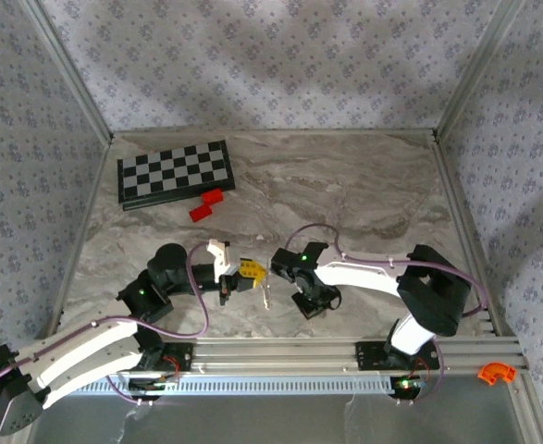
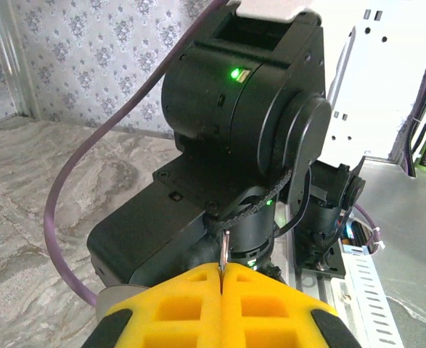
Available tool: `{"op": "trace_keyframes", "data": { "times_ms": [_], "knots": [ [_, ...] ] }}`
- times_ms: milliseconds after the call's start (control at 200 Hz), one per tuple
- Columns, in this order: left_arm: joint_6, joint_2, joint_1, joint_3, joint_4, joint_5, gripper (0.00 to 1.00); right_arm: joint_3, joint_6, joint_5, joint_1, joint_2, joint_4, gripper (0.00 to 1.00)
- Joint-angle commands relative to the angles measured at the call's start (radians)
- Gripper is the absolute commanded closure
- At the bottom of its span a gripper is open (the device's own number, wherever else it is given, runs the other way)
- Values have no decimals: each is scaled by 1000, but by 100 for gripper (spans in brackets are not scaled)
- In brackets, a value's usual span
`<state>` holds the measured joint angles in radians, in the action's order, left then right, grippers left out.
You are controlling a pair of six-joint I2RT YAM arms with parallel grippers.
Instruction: Put the keys on the keyring
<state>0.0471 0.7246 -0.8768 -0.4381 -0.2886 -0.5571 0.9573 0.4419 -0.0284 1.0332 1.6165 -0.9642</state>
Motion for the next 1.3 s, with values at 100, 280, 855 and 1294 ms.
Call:
{"op": "trace_keyframes", "data": {
  "times_ms": [100, 280, 855, 1294],
  "knots": [
    [8, -42, 7, -2, -42, -23, 100, 11, -29, -11, -26, 23, 0, 100],
    [2, -39, 7, -4, -43, -25, 100, 20, -35, -10, -40, 28, 4, 100],
    [4, -44, 6, -1, -50, -23, 100, -65, 69, 56, -29, -147, 119, 58],
    [13, -48, 8, 2, -61, -26, 100, -259, 117, 120, 65, -288, 325, 60]
  ]
}}
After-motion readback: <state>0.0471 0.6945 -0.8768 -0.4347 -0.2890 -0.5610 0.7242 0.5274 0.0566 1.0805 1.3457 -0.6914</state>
